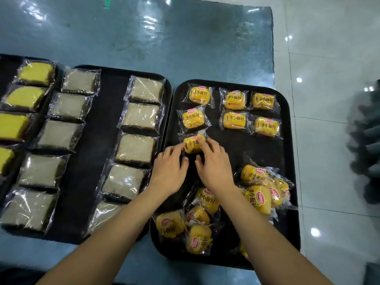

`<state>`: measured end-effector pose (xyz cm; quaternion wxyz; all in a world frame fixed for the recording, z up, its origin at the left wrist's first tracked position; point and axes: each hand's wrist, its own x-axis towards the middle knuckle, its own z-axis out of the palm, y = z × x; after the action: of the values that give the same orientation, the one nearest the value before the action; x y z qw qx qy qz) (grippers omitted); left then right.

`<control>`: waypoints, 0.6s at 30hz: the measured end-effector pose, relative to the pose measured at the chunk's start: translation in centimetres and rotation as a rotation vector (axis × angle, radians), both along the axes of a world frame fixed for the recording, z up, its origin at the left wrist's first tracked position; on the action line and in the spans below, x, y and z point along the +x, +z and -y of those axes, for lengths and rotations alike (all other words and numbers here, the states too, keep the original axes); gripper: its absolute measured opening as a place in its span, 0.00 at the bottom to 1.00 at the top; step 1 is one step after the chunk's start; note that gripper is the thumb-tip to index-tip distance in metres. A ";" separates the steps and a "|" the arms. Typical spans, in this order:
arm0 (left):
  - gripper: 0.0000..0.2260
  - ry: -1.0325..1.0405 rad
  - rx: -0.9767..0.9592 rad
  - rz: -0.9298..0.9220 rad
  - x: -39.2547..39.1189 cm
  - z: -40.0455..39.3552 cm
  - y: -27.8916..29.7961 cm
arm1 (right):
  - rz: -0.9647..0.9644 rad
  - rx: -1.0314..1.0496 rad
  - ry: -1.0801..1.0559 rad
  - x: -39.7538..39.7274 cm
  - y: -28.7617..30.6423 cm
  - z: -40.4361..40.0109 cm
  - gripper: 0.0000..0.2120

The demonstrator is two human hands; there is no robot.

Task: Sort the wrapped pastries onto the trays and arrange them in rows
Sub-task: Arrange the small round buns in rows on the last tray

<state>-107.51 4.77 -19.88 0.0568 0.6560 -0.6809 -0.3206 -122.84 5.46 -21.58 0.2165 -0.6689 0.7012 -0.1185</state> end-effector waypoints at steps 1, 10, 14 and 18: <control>0.23 -0.016 0.010 0.019 -0.2 0.5 -0.1 | 0.009 0.021 0.003 0.1 -0.2 -0.2 0.30; 0.24 -0.140 -0.001 0.079 0.0 4.9 -2.3 | 0.070 0.047 -0.055 1.3 -0.2 0.7 0.30; 0.27 -0.134 -0.024 0.059 0.1 4.6 -2.5 | 0.054 0.073 -0.033 1.0 1.5 0.1 0.32; 0.27 -0.139 -0.158 0.082 -1.0 3.0 -0.2 | 0.008 -0.006 -0.074 -1.8 5.2 -1.5 0.25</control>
<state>-108.47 1.77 -20.06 0.0581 0.6134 -0.7495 -0.2422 -124.62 6.94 -16.39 0.2129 -0.6428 0.7241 -0.1310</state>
